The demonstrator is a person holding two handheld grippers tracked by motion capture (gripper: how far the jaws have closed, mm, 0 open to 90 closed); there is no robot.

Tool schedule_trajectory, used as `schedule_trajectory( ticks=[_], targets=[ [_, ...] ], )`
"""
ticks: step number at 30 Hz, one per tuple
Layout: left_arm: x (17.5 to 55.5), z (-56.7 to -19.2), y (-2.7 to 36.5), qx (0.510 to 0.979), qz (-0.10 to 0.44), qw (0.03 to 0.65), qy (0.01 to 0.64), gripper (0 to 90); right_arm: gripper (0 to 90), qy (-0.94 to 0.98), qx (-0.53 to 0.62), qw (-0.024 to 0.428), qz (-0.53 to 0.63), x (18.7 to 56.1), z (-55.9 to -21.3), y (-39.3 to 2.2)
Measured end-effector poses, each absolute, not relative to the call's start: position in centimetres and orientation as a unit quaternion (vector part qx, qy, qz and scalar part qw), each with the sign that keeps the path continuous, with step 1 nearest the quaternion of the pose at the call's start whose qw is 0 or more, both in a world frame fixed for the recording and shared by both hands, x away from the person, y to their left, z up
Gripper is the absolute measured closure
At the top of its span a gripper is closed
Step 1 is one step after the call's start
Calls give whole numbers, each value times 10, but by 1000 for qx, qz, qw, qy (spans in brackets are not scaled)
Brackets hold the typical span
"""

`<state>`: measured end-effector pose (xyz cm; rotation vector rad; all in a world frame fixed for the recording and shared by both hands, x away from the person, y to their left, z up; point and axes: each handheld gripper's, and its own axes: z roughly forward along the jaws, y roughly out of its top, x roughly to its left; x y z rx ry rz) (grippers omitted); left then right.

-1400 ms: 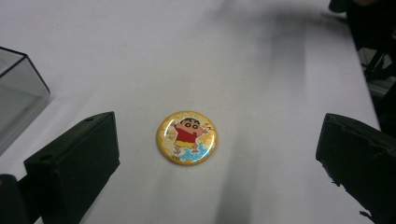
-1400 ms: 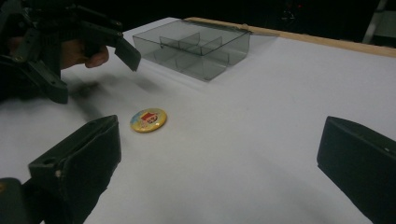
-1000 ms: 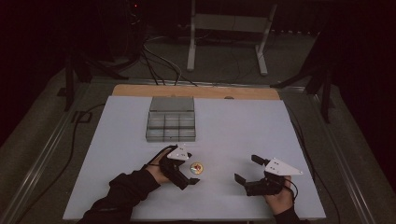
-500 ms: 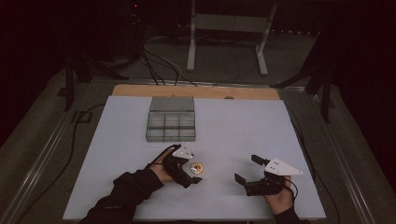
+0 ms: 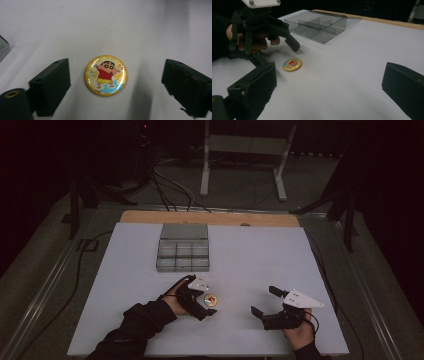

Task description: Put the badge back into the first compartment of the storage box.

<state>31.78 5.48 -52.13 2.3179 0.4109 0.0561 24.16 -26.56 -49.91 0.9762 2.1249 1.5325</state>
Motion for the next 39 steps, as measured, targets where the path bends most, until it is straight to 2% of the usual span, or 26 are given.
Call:
schedule_trajectory(
  ticks=[26, 39],
  targets=[
    [321, -525, 48, 918, 55, 360, 156, 396, 0, 749, 345, 171, 540, 241, -499, -266],
    [321, -523, 45, 926, 57, 344, 147, 477, 0, 749, 344, 170, 540, 242, -499, -265]
  ],
)
